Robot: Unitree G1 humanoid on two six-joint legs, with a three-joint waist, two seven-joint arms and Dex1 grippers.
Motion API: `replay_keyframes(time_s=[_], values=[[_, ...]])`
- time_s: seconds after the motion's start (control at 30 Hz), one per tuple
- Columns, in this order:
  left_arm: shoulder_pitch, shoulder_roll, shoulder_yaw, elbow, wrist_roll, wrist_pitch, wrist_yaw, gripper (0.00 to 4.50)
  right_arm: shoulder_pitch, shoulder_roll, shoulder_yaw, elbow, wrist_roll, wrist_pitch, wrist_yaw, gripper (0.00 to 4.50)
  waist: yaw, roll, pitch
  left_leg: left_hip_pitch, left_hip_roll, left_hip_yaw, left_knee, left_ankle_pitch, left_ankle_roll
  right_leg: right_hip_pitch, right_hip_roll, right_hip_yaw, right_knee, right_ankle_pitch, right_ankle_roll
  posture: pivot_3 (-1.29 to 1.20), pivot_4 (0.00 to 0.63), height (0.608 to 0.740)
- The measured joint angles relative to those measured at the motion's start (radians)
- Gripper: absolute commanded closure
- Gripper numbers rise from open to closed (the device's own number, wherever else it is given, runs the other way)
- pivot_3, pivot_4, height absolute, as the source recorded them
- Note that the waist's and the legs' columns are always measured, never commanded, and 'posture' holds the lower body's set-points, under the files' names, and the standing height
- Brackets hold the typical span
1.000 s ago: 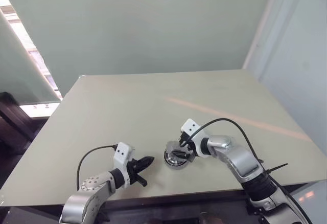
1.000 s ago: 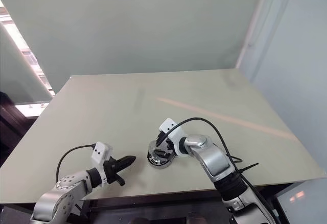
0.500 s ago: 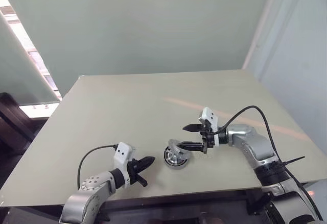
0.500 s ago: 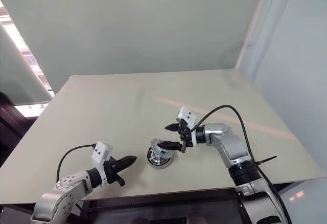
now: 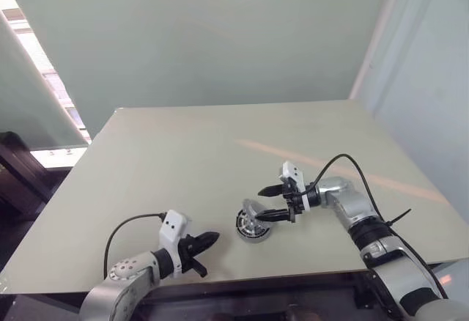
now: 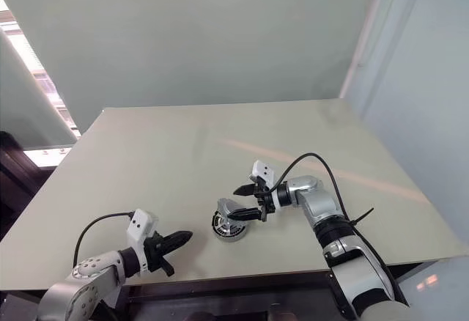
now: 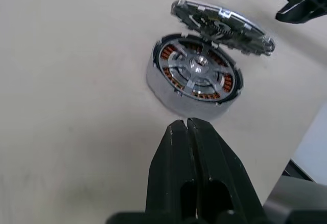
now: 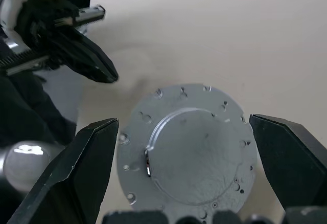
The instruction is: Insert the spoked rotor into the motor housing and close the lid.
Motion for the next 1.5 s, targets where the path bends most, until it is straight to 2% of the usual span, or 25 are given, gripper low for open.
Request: replay_keyframes(time_s=[0.3, 0.53, 0.63, 0.7, 0.73, 1.13, 1.5], values=[[0.028, 0.009, 0.026, -0.026, -0.001, 0.009, 0.006, 4.50, -0.062, 0.046, 0.000, 0.194, -0.067, -0.097, 0.024, 0.01, 0.000, 0.000, 0.000, 0.000, 0.000, 0.000, 0.000, 0.000, 0.000, 0.000, 0.000, 0.000, 0.001, 0.000, -0.001, 0.00, 0.000, 0.740], [0.034, 0.009, 0.027, -0.034, 0.000, 0.009, 0.008, 4.50, -0.088, 0.073, -0.011, 0.272, -0.093, -0.135, 0.024, 0.01, 0.000, 0.001, 0.000, 0.001, 0.000, 0.000, 0.000, 0.000, 0.000, 0.000, 0.000, 0.000, 0.001, 0.001, -0.001, 0.00, 0.000, 0.740], [0.034, 0.009, 0.027, -0.034, 0.000, 0.009, 0.009, 4.50, -0.090, 0.081, -0.014, 0.286, -0.097, -0.143, 0.019, 0.53, 0.000, 0.001, 0.000, 0.001, 0.000, 0.000, 0.000, 0.000, 0.000, 0.000, 0.000, 0.000, 0.001, 0.001, -0.001, 0.00, 0.000, 0.740], [0.034, 0.009, 0.027, -0.034, 0.000, 0.009, 0.009, 4.50, -0.091, 0.084, -0.017, 0.288, -0.101, -0.148, 0.014, 1.19, 0.000, 0.001, 0.000, 0.001, 0.000, 0.000, 0.000, 0.000, 0.000, 0.000, 0.000, 0.000, 0.001, 0.001, -0.001, 0.00, 0.000, 0.740], [0.034, 0.009, 0.027, -0.034, 0.000, 0.009, 0.009, 4.50, -0.092, 0.086, -0.017, 0.288, -0.105, -0.149, 0.013, 1.26, 0.000, 0.001, 0.000, 0.001, 0.000, 0.000, 0.000, 0.000, 0.000, 0.000, 0.000, 0.000, 0.001, 0.001, -0.001, 0.00, 0.000, 0.740], [0.018, 0.008, 0.013, -0.032, 0.007, 0.005, 0.008, 4.50, -0.092, 0.088, 0.012, 0.227, -0.171, -0.109, -0.007, 1.26, 0.000, 0.002, -0.001, 0.001, 0.000, 0.000, 0.001, 0.000, 0.000, 0.000, 0.000, 0.000, 0.002, 0.001, -0.001, 0.00, 0.000, 0.740], [-0.021, -0.009, -0.023, 0.005, 0.011, -0.011, 0.007, 4.50, -0.026, 0.088, 0.104, 0.025, -0.281, 0.012, -0.155, 1.26, 0.000, 0.002, -0.001, 0.003, -0.001, 0.000, 0.004, 0.002, -0.003, 0.000, 0.000, 0.001, 0.010, 0.001, -0.001, 0.00, 0.000, 0.740]])
